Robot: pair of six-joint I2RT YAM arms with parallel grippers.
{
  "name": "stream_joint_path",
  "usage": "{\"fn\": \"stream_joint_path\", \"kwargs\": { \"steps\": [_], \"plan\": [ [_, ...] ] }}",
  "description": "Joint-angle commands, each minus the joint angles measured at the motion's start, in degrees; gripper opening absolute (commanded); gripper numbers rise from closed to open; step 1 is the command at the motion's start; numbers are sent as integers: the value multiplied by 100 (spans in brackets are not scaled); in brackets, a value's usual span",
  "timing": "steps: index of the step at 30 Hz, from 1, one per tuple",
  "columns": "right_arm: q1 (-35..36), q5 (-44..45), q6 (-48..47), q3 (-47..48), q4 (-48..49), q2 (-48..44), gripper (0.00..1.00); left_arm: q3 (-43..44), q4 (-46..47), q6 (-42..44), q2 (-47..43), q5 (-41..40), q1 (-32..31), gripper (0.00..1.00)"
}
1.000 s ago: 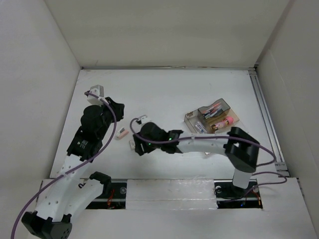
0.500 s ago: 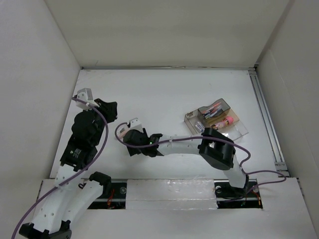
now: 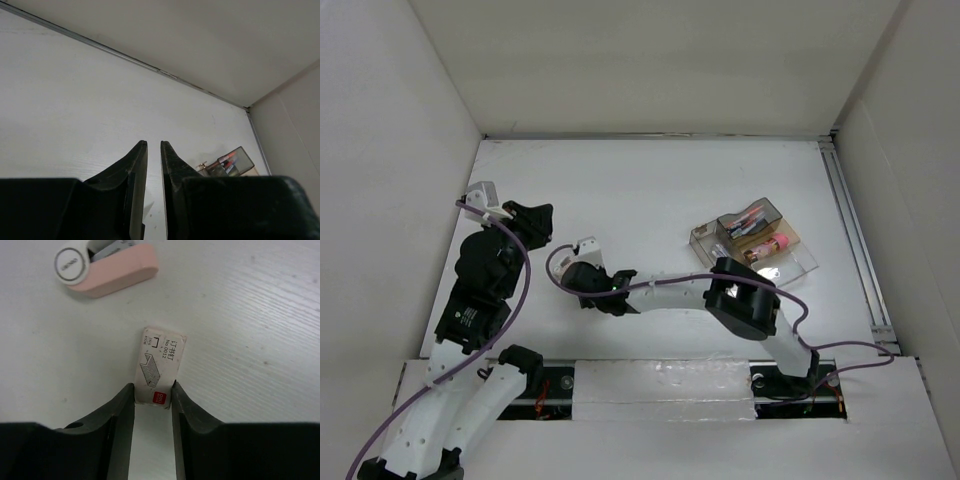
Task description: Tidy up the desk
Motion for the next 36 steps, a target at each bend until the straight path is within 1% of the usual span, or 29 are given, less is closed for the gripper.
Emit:
{"fn": "stream_joint_path", "kwargs": {
  "steps": [1, 2, 3, 4, 6, 7, 8, 9, 10, 11, 12, 13, 14, 16, 17, 18, 20, 23, 24, 25, 27, 28, 29, 31, 33, 34, 35, 36],
  "plan": [
    [-38, 539, 402, -413, -33, -517, 10, 29, 305, 36, -36, 221, 16, 14],
    [-117, 732, 656, -623, -51, -772, 8, 20, 306, 45, -27, 248, 16, 13],
    [-213, 847, 841, -878, -59, -1383, 8, 20, 314, 45, -27, 283, 16, 14],
    [-484, 952, 991, -1489, -42, -1737, 7, 29, 332, 53, -9, 370, 16, 13],
    [-862, 1120, 1474, -2169, -42, -2511, 6, -6, 384, 71, 8, 476, 16, 14],
    [-1282, 1216, 1676, -2842, -94, -3289, 5, -23, 419, 80, -18, 555, 16, 14],
    [-1512, 1382, 2069, -3171, -251, -3688, 4, -24, 429, 80, -18, 582, 16, 14],
    [-1767, 1454, 2256, -3487, -331, -4092, 4, -32, 437, 89, -9, 608, 16, 14],
    [-2031, 1541, 2388, -3804, -375, -4914, 4, -24, 455, 89, -1, 661, 16, 14],
    [-2564, 1551, 2616, -4407, -419, -5305, 4, -24, 464, 89, 34, 687, 16, 14],
    [-2865, 1534, 2662, -4701, -394, -5718, 4, -24, 464, 106, 43, 757, 16, 14],
    [-3138, 1438, 2662, -4947, -385, -6488, 4, -32, 490, 106, 44, 784, 16, 14],
    [-3628, 1428, 2645, -5350, -385, -6844, 4, -32, 490, 115, 44, 793, 16, 14],
    [-4105, 1402, 2653, -5634, -437, -7442, 5, -15, 499, 124, 78, 793, 16, 14],
    [-4795, 1210, 2636, -5844, -559, -8054, 5, -6, 490, 124, 166, 810, -36, 14],
    [-4802, 1208, 2636, -5846, -560, -8060, 5, -6, 490, 124, 167, 811, -37, 14],
    [-5361, 945, 2671, -5977, -736, -8437, 5, -24, 508, 124, 167, 828, -37, 14],
    [-5820, 533, 2566, -6188, -824, -8675, 6, 11, 490, 124, 237, 819, -37, 14],
    [-6143, 375, 2496, -6250, -755, -8676, 6, 11, 490, 124, 254, 863, -37, 14],
    [-6286, 69, 2400, -6303, -693, -8667, 7, 11, 499, 124, 228, 898, -37, 14],
    [-6654, -153, 2390, -6443, -614, -8606, 8, -6, 508, 124, 219, 899, -37, 14],
    [-6743, -406, 2303, -6505, -431, -8588, 12, 11, 490, 133, 219, 864, -37, 14],
    [-6823, -513, 2293, -6540, -359, -8535, 13, 11, 490, 133, 211, 846, -37, 14],
    [-6955, -794, 2241, -6619, -183, -8395, 19, -15, 481, 141, 184, 854, -37, 14],
    [-7017, -805, 2232, -6611, -200, -8324, 20, -15, 481, 150, 184, 820, -37, 14],
    [-7017, -744, 2240, -6619, -226, -8341, 27, -6, 473, 150, 202, 811, -37, 14],
    [-7017, -726, 2214, -6637, -235, -8437, 41, 11, 473, 150, 219, 854, -37, 14],
    [-7017, -743, 2179, -6628, -270, -8482, 46, -6, 481, 142, 202, 863, -37, 14]
  ]
}}
